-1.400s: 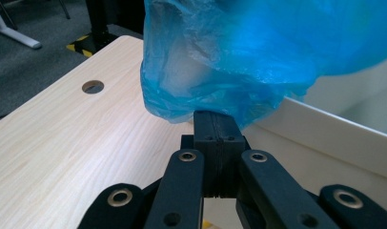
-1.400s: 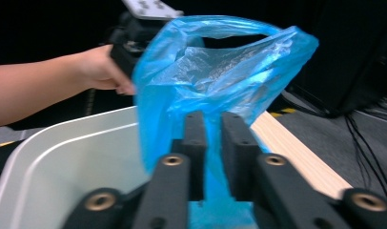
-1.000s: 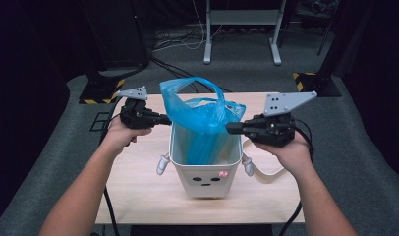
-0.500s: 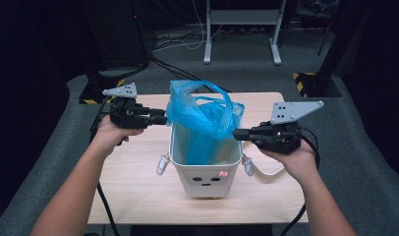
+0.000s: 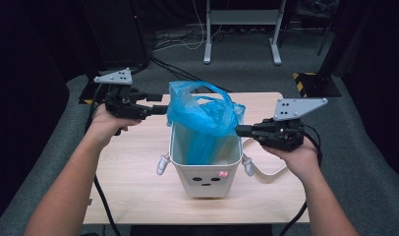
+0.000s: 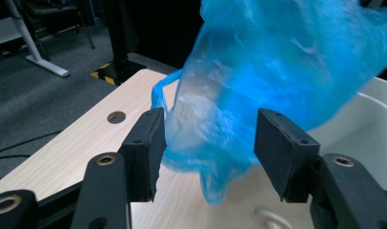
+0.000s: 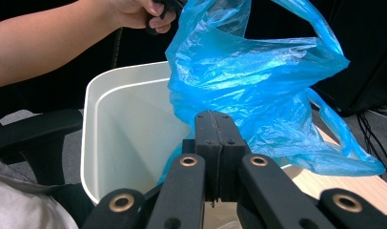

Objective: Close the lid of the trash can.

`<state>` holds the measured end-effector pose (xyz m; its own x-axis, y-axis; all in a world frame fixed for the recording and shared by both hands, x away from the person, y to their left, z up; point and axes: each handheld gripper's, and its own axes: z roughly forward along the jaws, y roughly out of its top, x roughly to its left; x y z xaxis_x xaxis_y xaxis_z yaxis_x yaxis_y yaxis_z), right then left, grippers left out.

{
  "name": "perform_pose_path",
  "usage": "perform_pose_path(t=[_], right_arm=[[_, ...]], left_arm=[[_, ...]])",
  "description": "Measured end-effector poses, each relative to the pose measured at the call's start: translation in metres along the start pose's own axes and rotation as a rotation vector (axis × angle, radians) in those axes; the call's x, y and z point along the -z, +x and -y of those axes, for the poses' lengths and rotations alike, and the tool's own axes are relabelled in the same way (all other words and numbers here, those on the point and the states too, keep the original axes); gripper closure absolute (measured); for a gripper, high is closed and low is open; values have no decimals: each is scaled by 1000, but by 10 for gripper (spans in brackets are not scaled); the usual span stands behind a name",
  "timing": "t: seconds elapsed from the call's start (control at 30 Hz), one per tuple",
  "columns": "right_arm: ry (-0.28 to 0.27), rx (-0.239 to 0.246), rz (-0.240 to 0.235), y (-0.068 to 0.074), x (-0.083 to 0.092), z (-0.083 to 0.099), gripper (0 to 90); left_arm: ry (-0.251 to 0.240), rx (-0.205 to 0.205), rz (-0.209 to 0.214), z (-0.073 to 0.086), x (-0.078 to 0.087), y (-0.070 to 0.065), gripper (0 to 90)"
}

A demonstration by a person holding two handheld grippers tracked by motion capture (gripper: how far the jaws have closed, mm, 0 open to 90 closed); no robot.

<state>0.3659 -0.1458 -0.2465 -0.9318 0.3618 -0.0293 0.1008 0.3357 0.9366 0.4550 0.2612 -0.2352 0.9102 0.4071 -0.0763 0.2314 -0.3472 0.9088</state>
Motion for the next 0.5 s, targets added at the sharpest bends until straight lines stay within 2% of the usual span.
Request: perform_pose_path(t=[0.17,0.27,0.37,0.4,0.47,0.5], right_arm=[[-2,-5,0,-2,3,1,900],[-10,-6,2,-3,5,3,900],[-12,-10,6,-5,7,4,900],[-12,-10,8,-5,7,4,900],[-14,-12,10,-5,8,4,900],[-16,-13,12,-6,8,4,900]], left_arm=[[-10,-4,18,-5,-12,6,395],[-38,-25,51,-8,-16,6,369],[-26,-44,69,-13,-22,5,370],[-17,-47,79,-14,-24,5,377],[-4,-57,103,-15,-26,4,487],[9,-55,109,-15,-28,4,499]])
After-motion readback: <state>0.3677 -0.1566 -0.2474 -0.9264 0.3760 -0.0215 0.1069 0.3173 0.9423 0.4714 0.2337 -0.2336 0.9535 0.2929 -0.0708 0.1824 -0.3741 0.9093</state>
